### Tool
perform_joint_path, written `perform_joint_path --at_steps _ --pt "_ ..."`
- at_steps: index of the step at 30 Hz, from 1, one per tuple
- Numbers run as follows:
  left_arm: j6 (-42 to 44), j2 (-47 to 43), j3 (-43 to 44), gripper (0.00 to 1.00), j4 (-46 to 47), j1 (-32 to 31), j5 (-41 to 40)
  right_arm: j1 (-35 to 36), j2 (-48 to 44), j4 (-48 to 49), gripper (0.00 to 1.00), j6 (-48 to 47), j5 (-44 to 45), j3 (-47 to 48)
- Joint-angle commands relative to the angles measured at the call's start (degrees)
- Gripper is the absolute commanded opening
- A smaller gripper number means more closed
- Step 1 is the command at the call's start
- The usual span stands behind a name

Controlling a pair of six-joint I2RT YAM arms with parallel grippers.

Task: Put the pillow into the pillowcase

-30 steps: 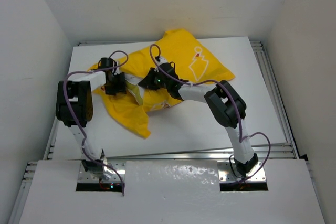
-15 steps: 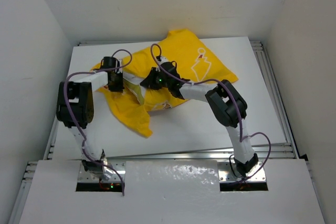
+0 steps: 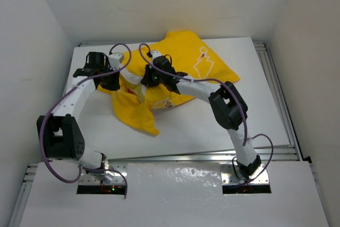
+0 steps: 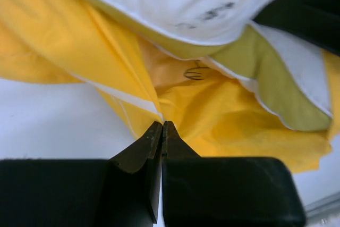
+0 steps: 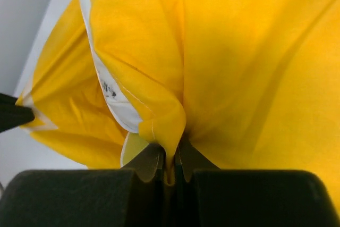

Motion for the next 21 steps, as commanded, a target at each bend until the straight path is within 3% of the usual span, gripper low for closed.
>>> perform_joint_path --at_steps 1,5,8,9,10,13,14,16,19,21 --pt "5.32 -2.95 2.99 0.00 -8.36 0.23 9.80 1.54 3.60 -4.71 0.00 -6.37 5.30 8.05" --pt "2.61 -2.95 9.85 0.00 -7.13 0.23 14.73 3.12 9.23 -8.94 0.00 -9.35 -0.57 11.14" --pt "1.37 -2.07 11.53 0.00 -4.85 0.23 15.18 6.11 9.59 -13.43 0.03 -18.92 -5.21 10.37" --pt "1.28 -1.98 10.92 0.00 -3.19 0.23 13.96 6.29 6.98 -13.44 0.11 -20.07 -8.03 8.96" --pt "1.11 -1.98 8.83 0.00 -2.48 0.23 13.34 5.60 4.52 -10.05 0.32 -20.34 -10.24 3.38" --pt "1.54 -2.07 5.04 0.00 -0.98 0.23 12.89 2.35 -7.43 4.19 0.64 -16.68 -18.94 -10.18" --pt "1.80 -2.25 4.68 0.00 -0.97 0.31 13.07 1.47 -10.07 7.18 0.68 -15.44 -20.52 -12.65" --pt "2.15 -3.21 4.24 0.00 -1.24 0.57 13.25 -0.12 -16.21 11.86 0.74 -13.15 -24.05 -16.44" --pt "2.86 -5.23 3.36 0.00 -2.11 0.84 12.64 -0.21 -21.76 15.29 0.76 -12.62 -27.47 -19.17" --pt "4.09 -5.94 2.31 0.00 -3.34 1.02 11.06 0.14 -23.01 22.71 0.66 -10.17 -30.28 -21.97"
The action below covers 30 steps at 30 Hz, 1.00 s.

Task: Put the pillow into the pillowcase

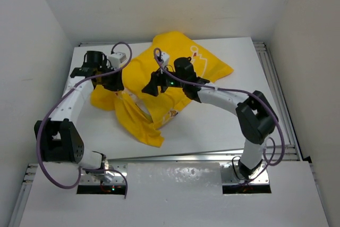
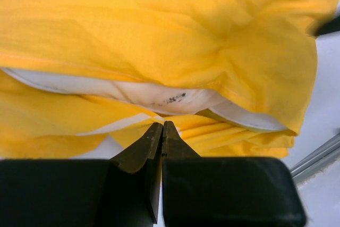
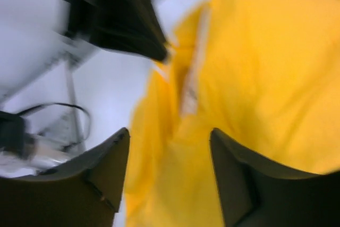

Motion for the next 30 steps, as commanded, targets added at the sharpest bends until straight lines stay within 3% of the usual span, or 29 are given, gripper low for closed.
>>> perform_joint_path --at_steps 1,2,3,7,11,12,15,22,25,30 --pt "2.01 -5.24 -0.34 0.00 2.18 0.62 -0.10 1.25 -4.09 15.72 0.59 5.68 -10.11 -2.77" --pt "2.19 -5.42 -0.69 0.00 1.66 0.62 -0.36 1.78 -3.30 17.14 0.45 6.23 -10.57 -3.04" --pt "2.28 -5.85 -1.48 0.00 1.39 0.62 -0.36 3.09 -2.08 16.45 0.40 6.06 -10.66 -1.56" --pt "1.58 -6.38 -1.66 0.00 0.60 0.62 0.16 5.21 6.71 12.14 0.36 8.69 -12.50 7.40" --pt "1.40 -7.70 -2.10 0.00 -0.02 0.62 0.08 7.58 13.04 12.06 0.43 9.14 -9.80 11.36" --pt "1.40 -8.40 -2.63 0.00 -0.10 0.62 -0.10 8.02 15.23 10.57 0.53 8.35 -9.17 12.94" --pt "1.58 -9.54 -3.77 0.00 -0.19 0.62 -1.15 8.20 19.20 8.02 0.59 7.47 -8.55 15.76" --pt "2.54 -10.51 -4.83 0.00 -1.77 0.62 -2.12 9.34 22.90 6.61 0.59 7.29 -8.55 16.29" --pt "2.81 -10.52 -5.79 0.00 -1.60 0.62 -5.19 9.34 18.45 3.88 0.59 4.75 -9.78 16.04" --pt "2.54 -10.69 -8.78 0.00 0.07 0.62 -7.04 9.25 4.63 6.32 0.63 -2.80 -2.77 4.62"
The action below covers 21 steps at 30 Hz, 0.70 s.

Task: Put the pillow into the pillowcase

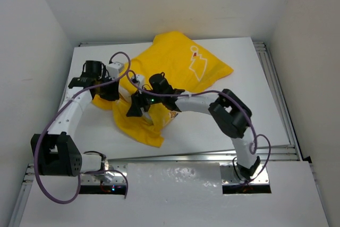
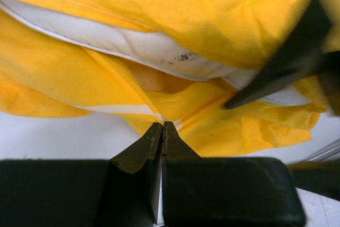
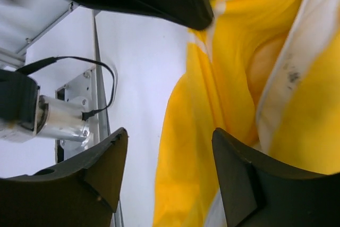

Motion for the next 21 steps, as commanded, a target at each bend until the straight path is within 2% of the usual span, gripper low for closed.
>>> perform_joint_path --at_steps 1,3,11,14,16,18,21 --pt "0.29 -2.56 -1.02 0.00 1.95 0.38 -0.38 -0.06 -11.92 4.32 0.64 -6.81 7.18 -4.50" --pt "-0.15 -2.56 -0.94 0.00 1.95 0.38 0.50 -0.06 -12.65 5.56 0.68 -7.70 8.17 -5.40" --pt "-1.03 -3.79 2.05 0.00 -0.16 1.79 3.40 0.12 2.98 0.47 0.65 -4.01 6.60 9.01" --pt "-1.12 -5.45 1.88 0.00 -0.42 1.79 5.07 0.56 6.85 0.82 0.57 -3.04 4.06 10.33" --pt "-1.29 -6.07 1.88 0.00 0.01 1.96 4.29 1.61 8.53 -0.40 0.45 -3.21 1.86 11.38" --pt "-1.64 -6.08 2.05 0.00 0.37 2.49 3.06 2.49 10.20 -1.11 0.41 -3.74 -1.05 11.39" --pt "-2.43 -5.99 1.61 0.00 1.33 3.02 1.39 3.55 9.34 -0.85 0.16 -4.36 -1.49 8.85"
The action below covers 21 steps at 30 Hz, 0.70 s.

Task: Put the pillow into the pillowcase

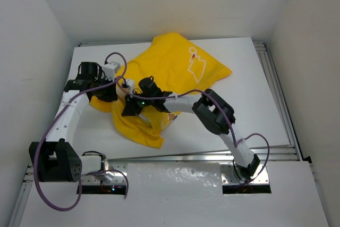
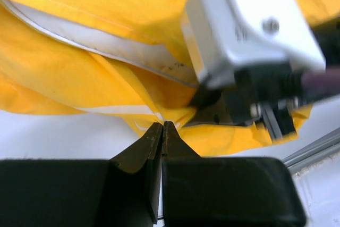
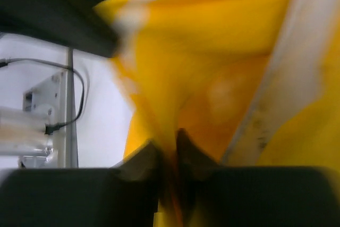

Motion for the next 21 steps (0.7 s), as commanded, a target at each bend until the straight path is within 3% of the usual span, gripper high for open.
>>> perform_joint_path --at_steps 1,5,7,9,12,19,20,21 --pt "-0.82 -2.49 1.90 0.00 3.45 1.27 -1.45 1.97 -1.53 -1.31 0.01 -0.75 -3.04 -0.38" --pt "-4.58 -1.44 -0.56 0.00 6.52 1.18 -5.23 2.15 -6.44 -0.88 0.00 -0.40 -1.12 -1.61" --pt "-5.30 -0.04 -1.88 0.23 6.80 1.18 -4.55 2.67 -9.87 1.32 0.00 0.39 0.64 -3.54" --pt "-7.31 0.76 -3.55 0.40 8.37 1.18 -2.27 3.20 -12.24 3.16 0.00 0.22 1.70 -5.21" --pt "-9.78 2.25 -5.05 0.54 10.57 1.18 1.24 3.90 -13.40 3.96 0.00 -0.48 1.88 -6.01" --pt "-9.17 7.61 -4.00 0.56 9.53 -0.93 8.21 4.52 -11.82 2.20 0.00 -2.33 3.37 -4.43" --pt "-7.69 7.53 -4.17 0.55 8.22 -2.49 8.03 4.44 -11.56 2.11 0.00 -2.51 3.98 -4.25" --pt "-6.80 7.44 -4.43 0.47 7.51 -2.68 8.20 4.43 -11.47 1.85 0.00 -2.68 4.33 -3.90"
